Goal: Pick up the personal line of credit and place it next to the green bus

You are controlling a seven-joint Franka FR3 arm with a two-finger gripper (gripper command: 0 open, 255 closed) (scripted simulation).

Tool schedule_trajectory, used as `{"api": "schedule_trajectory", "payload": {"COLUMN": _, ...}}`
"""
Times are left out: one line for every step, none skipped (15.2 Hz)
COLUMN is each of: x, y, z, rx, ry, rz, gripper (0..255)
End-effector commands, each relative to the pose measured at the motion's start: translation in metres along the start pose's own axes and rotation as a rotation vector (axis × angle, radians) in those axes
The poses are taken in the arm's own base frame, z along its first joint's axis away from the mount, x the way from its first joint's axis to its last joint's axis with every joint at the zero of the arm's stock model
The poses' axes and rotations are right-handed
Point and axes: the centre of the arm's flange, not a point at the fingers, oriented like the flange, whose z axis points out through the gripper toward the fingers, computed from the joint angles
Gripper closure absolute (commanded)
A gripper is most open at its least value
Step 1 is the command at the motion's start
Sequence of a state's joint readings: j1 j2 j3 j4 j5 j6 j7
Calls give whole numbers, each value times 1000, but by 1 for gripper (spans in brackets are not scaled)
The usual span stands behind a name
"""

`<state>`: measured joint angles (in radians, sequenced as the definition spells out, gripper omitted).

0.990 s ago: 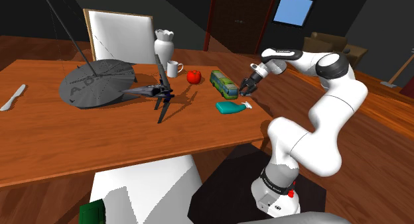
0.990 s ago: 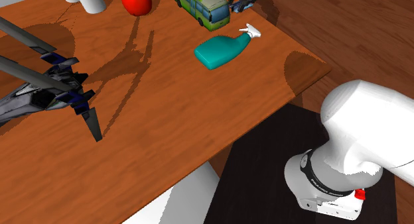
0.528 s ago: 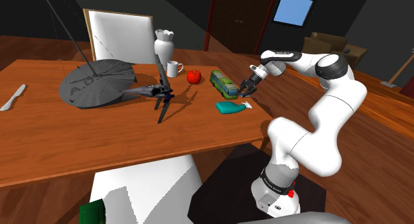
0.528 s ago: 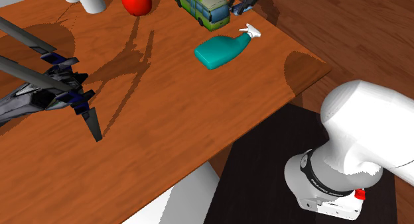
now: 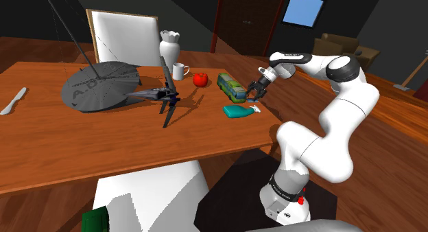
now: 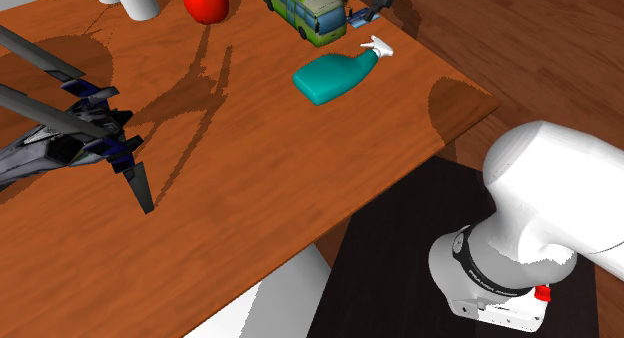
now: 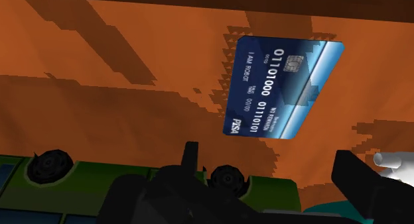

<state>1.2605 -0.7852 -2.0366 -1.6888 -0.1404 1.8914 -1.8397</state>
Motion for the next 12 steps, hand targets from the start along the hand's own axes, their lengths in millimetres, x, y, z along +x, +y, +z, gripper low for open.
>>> {"api": "schedule_trajectory", "payload": {"x": 0, "y": 0, "z": -13, "rx": 0, "ry": 0, "rz": 0, "gripper": 0}}
{"api": "schedule_trajectory", "payload": {"x": 0, "y": 0, "z": -26, "rx": 0, "ry": 0, "rz": 0, "gripper": 0}}
{"api": "schedule_trajectory", "payload": {"x": 0, "y": 0, "z": -40, "rx": 0, "ry": 0, "rz": 0, "gripper": 0}}
{"api": "schedule_trajectory", "payload": {"x": 0, "y": 0, "z": -50, "rx": 0, "ry": 0, "rz": 0, "gripper": 0}}
{"api": "schedule_trajectory", "payload": {"x": 0, "y": 0, "z": -50, "rx": 0, "ry": 0, "rz": 0, "gripper": 0}}
{"api": "schedule_trajectory", "payload": {"x": 0, "y": 0, "z": -50, "rx": 0, "ry": 0, "rz": 0, "gripper": 0}}
{"api": "schedule_trajectory", "payload": {"x": 0, "y": 0, "z": -50, "rx": 0, "ry": 0, "rz": 0, "gripper": 0}}
{"api": "schedule_trajectory", "payload": {"x": 0, "y": 0, "z": -50, "rx": 0, "ry": 0, "rz": 0, "gripper": 0}}
{"api": "schedule_trajectory", "payload": {"x": 0, "y": 0, "z": -50, "rx": 0, "ry": 0, "rz": 0, "gripper": 0}}
{"api": "schedule_trajectory", "payload": {"x": 0, "y": 0, "z": -50, "rx": 0, "ry": 0, "rz": 0, "gripper": 0}}
{"api": "schedule_trajectory", "payload": {"x": 0, "y": 0, "z": -50, "rx": 0, "ry": 0, "rz": 0, "gripper": 0}}
{"api": "schedule_trajectory", "payload": {"x": 0, "y": 0, "z": -50, "rx": 0, "ry": 0, "rz": 0, "gripper": 0}}
